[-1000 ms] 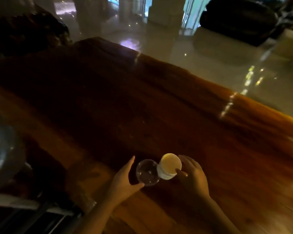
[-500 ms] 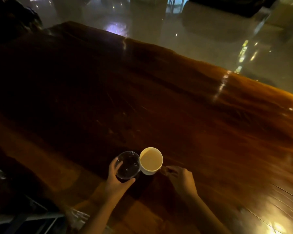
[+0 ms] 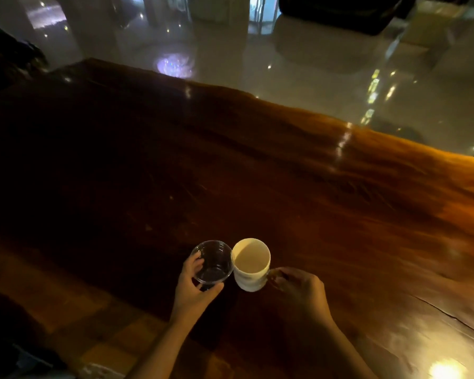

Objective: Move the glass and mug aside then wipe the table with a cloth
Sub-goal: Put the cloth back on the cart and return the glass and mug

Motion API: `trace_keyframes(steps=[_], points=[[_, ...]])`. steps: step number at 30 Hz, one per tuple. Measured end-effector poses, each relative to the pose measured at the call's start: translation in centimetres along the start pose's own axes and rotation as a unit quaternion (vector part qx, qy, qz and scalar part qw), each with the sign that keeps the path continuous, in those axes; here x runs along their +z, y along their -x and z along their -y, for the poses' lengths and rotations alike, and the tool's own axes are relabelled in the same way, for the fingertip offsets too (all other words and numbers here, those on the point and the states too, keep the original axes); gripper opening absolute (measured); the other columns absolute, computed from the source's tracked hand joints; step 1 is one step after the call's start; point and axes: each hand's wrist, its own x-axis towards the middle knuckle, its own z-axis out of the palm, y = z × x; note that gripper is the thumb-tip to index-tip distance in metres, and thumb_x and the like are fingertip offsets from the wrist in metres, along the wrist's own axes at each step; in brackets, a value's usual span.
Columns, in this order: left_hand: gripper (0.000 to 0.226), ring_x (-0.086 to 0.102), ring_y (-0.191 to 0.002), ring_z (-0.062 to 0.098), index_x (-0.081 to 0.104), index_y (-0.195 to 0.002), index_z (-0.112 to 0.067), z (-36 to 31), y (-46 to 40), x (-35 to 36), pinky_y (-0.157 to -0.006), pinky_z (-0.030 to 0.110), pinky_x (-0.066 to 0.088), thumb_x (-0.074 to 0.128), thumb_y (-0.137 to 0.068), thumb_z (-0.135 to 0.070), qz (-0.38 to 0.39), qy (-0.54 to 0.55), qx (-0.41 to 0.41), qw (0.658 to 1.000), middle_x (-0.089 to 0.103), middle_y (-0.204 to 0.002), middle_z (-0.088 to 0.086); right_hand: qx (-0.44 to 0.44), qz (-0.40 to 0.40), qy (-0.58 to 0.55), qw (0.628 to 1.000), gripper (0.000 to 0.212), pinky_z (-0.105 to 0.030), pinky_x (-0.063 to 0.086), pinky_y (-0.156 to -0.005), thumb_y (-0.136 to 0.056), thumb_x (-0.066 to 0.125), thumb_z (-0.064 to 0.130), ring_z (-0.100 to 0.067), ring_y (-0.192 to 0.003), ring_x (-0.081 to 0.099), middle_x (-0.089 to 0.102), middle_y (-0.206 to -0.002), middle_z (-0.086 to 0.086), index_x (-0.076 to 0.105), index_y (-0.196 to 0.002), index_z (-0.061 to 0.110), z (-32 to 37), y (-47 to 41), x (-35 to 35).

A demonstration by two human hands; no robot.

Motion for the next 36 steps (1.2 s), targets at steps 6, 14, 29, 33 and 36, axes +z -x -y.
trace_keyframes(steps=[6,14,29,33,36], points=[[0.092,0.041,-0.119,0.006,0.033,-0.133,-0.03,-4.9,-0.4,10.0,-0.096,0.034,0.042,0.081,-0.059,-0.002,0.059,0.001,0.039,0.997,0.044,-0.132,-0.003,-0.009,-0.087,-0.076,0.993,0.017,-0.032,0.059,-0.069,-0.083,0.067,0.008,-0.014,-0.085,0.07,0.075,-0.093,-0.001,0.073,-0.094,0.02,-1.6,0.6,-11.7],[0.092,0.043,-0.121,0.013,0.033,-0.133,-0.03,-9.3,-2.8,24.9,-0.096,0.047,0.046,0.082,-0.059,-0.006,0.137,-0.023,0.069,0.988,0.046,-0.131,0.0,-0.022,-0.172,-0.087,0.981,0.016,-0.041,0.058,-0.08,-0.081,0.07,0.008,-0.018,-0.09,0.07,0.076,-0.093,-0.005,0.074,-0.096,0.013,-6.5,-1.0,-26.6],[0.083,0.044,-0.12,0.013,0.037,-0.128,-0.022,-10.8,-13.9,44.7,-0.097,0.042,0.042,0.082,-0.06,-0.004,0.226,-0.064,0.119,0.965,0.046,-0.129,-0.002,-0.01,-0.171,-0.151,0.974,0.016,-0.021,0.055,-0.07,-0.082,0.068,0.006,-0.017,-0.083,0.072,0.078,-0.086,-0.001,0.076,-0.087,0.019,-16.0,-12.1,-40.8],[0.082,0.043,-0.119,0.01,0.037,-0.127,-0.023,-10.1,-15.4,46.1,-0.095,0.034,0.04,0.082,-0.06,-0.004,0.235,-0.063,0.115,0.963,0.045,-0.128,-0.003,-0.002,-0.173,-0.173,0.97,0.02,-0.027,0.057,-0.075,-0.082,0.066,0.001,-0.02,-0.085,0.072,0.077,-0.086,-0.003,0.076,-0.086,0.018,-17.7,-13.7,-41.5],[0.083,0.041,-0.121,0.01,0.037,-0.127,-0.025,-9.8,-15.8,46.9,-0.096,0.031,0.039,0.081,-0.06,-0.002,0.248,-0.059,0.114,0.96,0.044,-0.128,-0.003,0.003,-0.171,-0.188,0.967,0.014,-0.038,0.055,-0.084,-0.082,0.066,0.003,-0.031,-0.091,0.07,0.075,-0.093,-0.017,0.073,-0.094,0.005,-18.5,-14.2,-41.4]])
